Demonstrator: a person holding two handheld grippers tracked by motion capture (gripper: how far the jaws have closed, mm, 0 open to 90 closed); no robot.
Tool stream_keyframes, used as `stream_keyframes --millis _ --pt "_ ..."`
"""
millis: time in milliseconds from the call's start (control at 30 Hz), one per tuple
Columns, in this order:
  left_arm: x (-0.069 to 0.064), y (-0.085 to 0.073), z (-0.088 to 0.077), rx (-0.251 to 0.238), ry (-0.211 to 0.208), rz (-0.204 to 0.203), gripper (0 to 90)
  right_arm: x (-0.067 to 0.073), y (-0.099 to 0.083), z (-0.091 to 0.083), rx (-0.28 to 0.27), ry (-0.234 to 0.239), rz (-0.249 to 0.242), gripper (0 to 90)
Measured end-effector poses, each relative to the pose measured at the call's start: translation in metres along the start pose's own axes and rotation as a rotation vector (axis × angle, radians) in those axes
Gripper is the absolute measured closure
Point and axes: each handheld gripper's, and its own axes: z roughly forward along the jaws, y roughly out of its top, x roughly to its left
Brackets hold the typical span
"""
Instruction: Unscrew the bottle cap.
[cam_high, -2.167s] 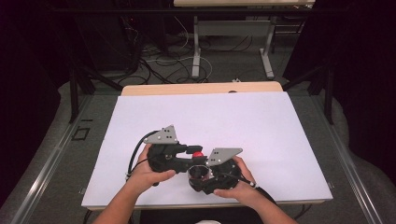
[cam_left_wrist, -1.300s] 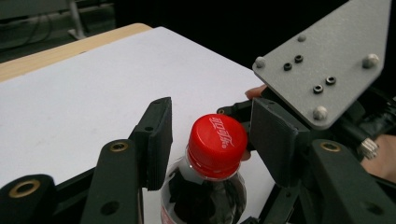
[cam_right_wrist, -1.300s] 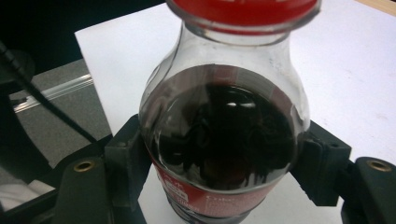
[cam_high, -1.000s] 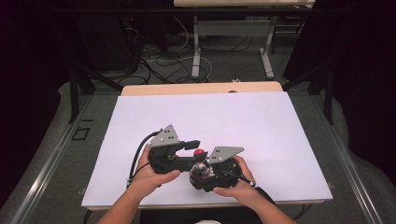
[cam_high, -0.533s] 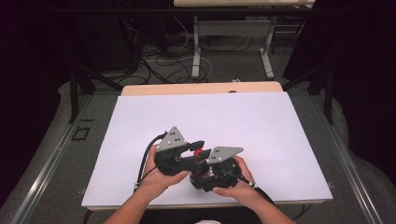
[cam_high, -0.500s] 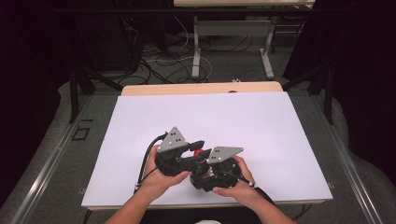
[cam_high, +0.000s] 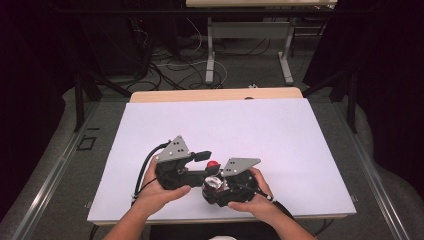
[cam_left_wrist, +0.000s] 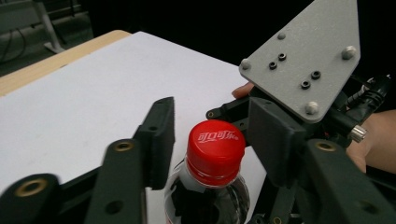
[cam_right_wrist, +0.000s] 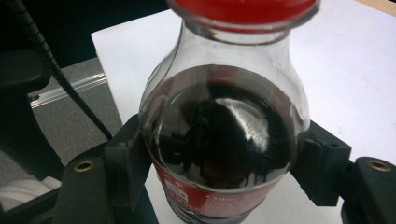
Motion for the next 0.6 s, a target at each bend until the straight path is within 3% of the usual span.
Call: stream_keyframes --millis 100,167,267,467,533,600 --pt "0.005 -0.001 0.003 -0.012 -0.051 -0.015 59.7 0.001 0.0 0.001 -0.007 -0.004 0.001 29.6" --pt "0.006 -0.002 0.005 -0.018 -0.056 -0.031 61.5 0.001 0.0 0.001 -0.005 -0.004 0.003 29.5" --pt "0.0 -0.003 0.007 -0.024 -0.001 -0.035 62.3 0.0 -0.001 0.002 -0.005 -0.013 0.012 29.6" --pt "-0.023 -0.004 0.013 -0.046 0.184 -0.072 62.5 -0.001 -0.002 0.002 -0.004 -0.05 0.022 29.6" --pt "-0.026 -0.003 0.013 -0.037 0.202 -0.076 62.1 -0.001 -0.002 0.002 -0.001 -0.045 0.026 29.5" --pt "-0.023 -0.002 0.011 -0.036 0.162 -0.079 57.9 -0.001 -0.002 0.002 -0.003 -0.041 0.021 29.5"
